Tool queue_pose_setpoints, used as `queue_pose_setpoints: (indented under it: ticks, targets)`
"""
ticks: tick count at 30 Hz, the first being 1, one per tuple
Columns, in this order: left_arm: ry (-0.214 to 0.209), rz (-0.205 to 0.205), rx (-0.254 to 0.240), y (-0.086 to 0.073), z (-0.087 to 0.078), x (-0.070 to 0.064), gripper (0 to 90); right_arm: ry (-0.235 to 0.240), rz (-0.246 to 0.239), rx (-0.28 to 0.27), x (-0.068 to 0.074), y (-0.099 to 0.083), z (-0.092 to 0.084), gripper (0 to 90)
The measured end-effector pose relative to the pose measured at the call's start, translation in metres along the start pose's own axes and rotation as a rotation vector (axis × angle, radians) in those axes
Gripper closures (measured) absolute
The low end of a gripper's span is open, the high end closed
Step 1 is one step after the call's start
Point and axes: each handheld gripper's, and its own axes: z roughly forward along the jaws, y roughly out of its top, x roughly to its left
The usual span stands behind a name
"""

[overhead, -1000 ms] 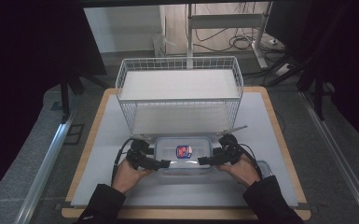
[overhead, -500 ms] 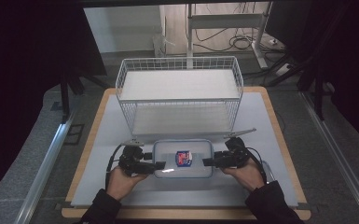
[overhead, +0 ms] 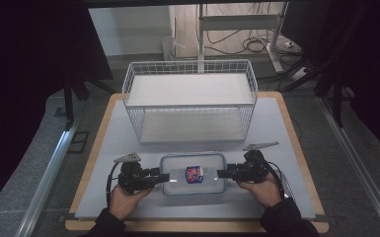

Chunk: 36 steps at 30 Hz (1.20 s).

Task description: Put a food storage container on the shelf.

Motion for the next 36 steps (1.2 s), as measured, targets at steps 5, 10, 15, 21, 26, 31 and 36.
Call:
queue_pose_setpoints:
  ticks: [5, 10, 15, 21, 26, 31, 36]
  targets:
    - [0.002, -0.003, -0.002, -0.001, 0.0, 0.0, 50.5, 0.01, 0.02, 0.001, -0.002, 0.0, 0.001, 47.5]
    - [0.007, -0.005, -0.002, -0.001, 0.001, 0.001, 49.4, 0.019, 0.036, 0.01, -0.005, -0.001, 0.004, 47.2]
    - [-0.013, -0.033, -0.008, -0.001, 0.002, 0.005, 49.1, 0.017, 0.039, 0.013, -0.005, -0.001, 0.003, 47.4]
    - [-0.014, -0.051, 0.005, -0.002, 0.004, 0.005, 47.3, 0.012, 0.05, 0.01, -0.003, -0.002, 0.003, 47.6]
    - [-0.019, -0.094, -0.006, -0.001, 0.004, 0.005, 49.5, 0.007, 0.094, -0.008, -0.002, -0.004, 0.003, 48.6]
    - [-0.011, -0.114, -0.011, 0.0, 0.002, 0.004, 50.5, -0.002, 0.094, -0.032, 0.001, -0.005, 0.003, 49.3]
    - [0.027, -0.068, -0.013, 0.011, 0.0, -0.002, 48.8, -0.036, 0.034, -0.075, 0.012, 0.003, -0.005, 50.3]
